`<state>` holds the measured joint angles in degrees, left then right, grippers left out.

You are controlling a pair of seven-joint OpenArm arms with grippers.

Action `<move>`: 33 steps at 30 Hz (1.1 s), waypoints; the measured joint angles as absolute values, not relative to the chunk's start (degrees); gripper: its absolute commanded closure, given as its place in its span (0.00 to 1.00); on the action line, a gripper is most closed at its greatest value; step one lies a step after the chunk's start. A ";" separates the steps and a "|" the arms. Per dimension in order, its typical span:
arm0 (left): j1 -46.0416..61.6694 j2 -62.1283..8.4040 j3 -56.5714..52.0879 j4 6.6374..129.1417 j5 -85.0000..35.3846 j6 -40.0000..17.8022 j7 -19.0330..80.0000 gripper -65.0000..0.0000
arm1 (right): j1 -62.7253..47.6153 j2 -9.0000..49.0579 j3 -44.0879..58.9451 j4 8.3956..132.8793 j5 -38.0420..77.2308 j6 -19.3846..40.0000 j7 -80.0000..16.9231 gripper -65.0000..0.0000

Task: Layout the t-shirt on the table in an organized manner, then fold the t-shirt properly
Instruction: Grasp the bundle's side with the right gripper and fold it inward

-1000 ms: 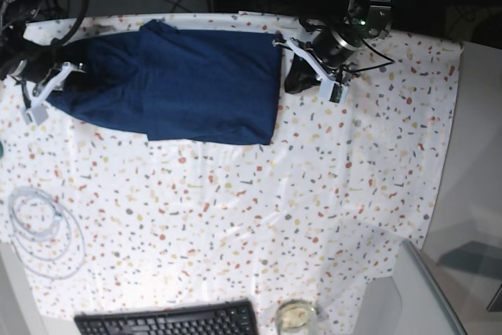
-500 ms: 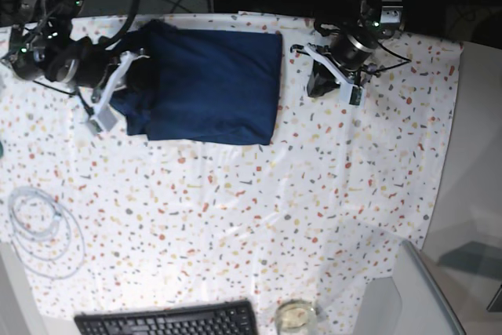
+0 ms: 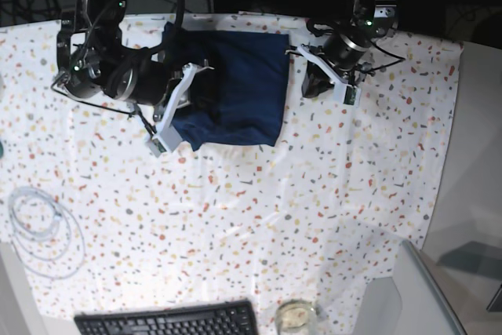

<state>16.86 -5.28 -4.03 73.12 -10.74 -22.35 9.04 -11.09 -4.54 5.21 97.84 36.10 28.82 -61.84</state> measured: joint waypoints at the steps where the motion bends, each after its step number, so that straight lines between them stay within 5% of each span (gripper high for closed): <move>1: 16.86 -5.26 -4.03 73.12 -10.72 -22.35 9.04 1.00 | -10.48 -4.34 4.75 96.95 36.25 27.83 -60.64 0.99; 17: 18.50 -5.63 -4.78 75.53 -10.39 -22.44 10.59 1.00 | -5.76 -4.54 3.57 84.18 36.18 24.58 -60.31 0.97; 19: 20.53 -6.55 -4.80 78.61 -10.48 -22.37 11.18 1.00 | -5.56 -4.58 3.57 82.59 35.97 24.58 -60.64 0.91; 27: 26.92 -10.72 -10.96 89.54 -10.72 -22.50 10.94 1.00 | -4.54 -4.73 3.57 81.69 36.67 24.43 -60.64 0.38; 33: 32.49 -10.68 -24.84 92.79 -10.48 -22.50 11.84 1.00 | -3.66 -4.78 -2.26 81.76 36.21 24.43 -61.12 0.33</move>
